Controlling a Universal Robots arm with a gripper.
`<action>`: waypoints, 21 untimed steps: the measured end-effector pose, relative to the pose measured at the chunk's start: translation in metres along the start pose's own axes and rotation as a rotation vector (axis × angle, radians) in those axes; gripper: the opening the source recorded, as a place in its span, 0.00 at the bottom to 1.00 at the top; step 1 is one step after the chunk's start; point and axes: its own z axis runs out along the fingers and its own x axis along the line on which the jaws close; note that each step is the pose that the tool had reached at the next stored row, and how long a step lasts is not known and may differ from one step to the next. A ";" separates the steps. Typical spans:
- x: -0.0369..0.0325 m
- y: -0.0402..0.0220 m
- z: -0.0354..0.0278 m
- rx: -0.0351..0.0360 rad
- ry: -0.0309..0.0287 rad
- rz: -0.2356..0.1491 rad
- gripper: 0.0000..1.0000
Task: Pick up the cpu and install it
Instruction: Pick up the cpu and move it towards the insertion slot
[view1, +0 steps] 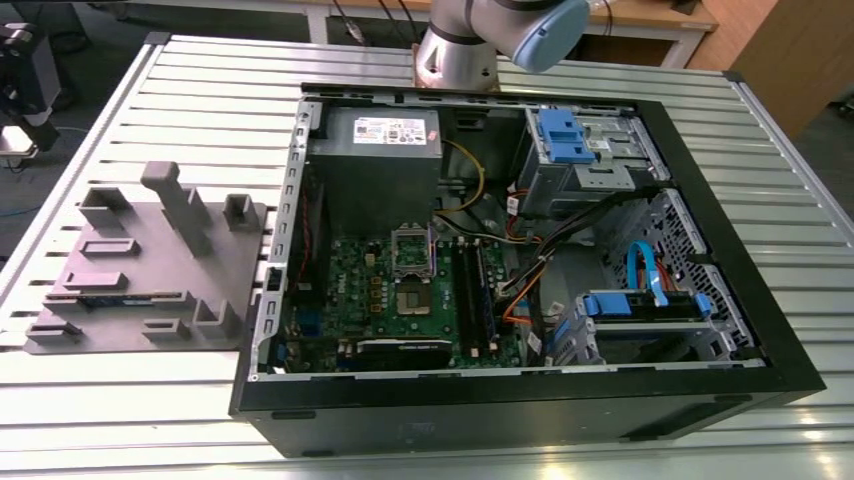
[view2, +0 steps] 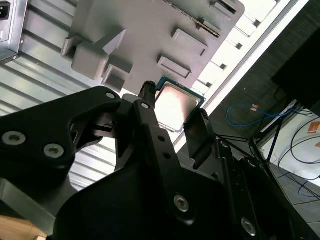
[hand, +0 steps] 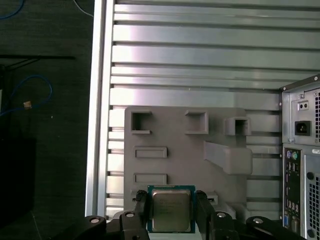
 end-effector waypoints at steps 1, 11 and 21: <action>-0.0001 0.0000 -0.0001 0.0001 0.0001 0.000 0.48; -0.0251 -0.0004 0.0000 0.0000 0.0024 0.000 0.48; -0.0669 -0.0010 0.0003 -0.0001 0.0094 0.001 0.48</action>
